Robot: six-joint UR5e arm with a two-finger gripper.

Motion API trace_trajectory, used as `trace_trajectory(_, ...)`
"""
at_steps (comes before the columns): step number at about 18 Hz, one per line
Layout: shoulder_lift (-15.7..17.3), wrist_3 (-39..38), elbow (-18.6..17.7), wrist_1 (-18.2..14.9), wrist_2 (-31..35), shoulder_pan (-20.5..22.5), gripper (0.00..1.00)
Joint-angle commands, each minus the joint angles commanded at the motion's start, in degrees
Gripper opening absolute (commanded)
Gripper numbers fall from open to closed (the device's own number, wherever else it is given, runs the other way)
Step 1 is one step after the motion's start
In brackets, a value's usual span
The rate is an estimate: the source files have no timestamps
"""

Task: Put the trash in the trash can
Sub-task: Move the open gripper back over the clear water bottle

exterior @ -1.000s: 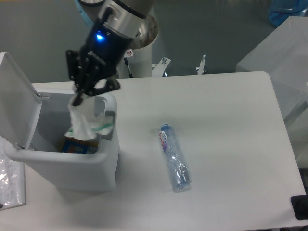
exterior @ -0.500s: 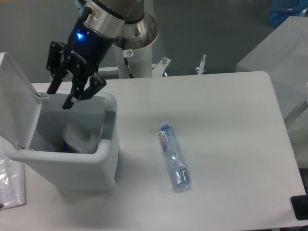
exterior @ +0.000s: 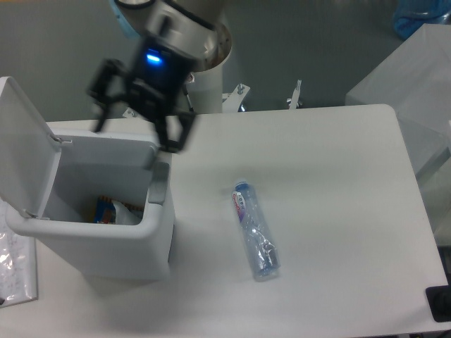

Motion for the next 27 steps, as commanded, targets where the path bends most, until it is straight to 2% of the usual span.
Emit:
trace_trajectory(2,-4.2,0.6,0.3,0.2,0.4,3.3,1.00)
trace_trajectory(4,-9.3,0.5,1.7,0.3,2.0,4.3,1.00)
trace_trajectory(7,-14.9,0.4,3.4,0.1,8.9,4.4,1.00)
trace_trajectory(10,-19.7,-0.1,5.4,0.1,13.1,4.1,1.00)
trace_trajectory(14,-23.9,-0.8,7.3,0.0,18.4,2.4,1.00)
trace_trajectory(17,-26.5,-5.0,9.3,-0.2,21.9,0.6,1.00)
trace_trajectory(27,-29.5,-5.4,8.7,-0.7,28.6,-2.6,1.00)
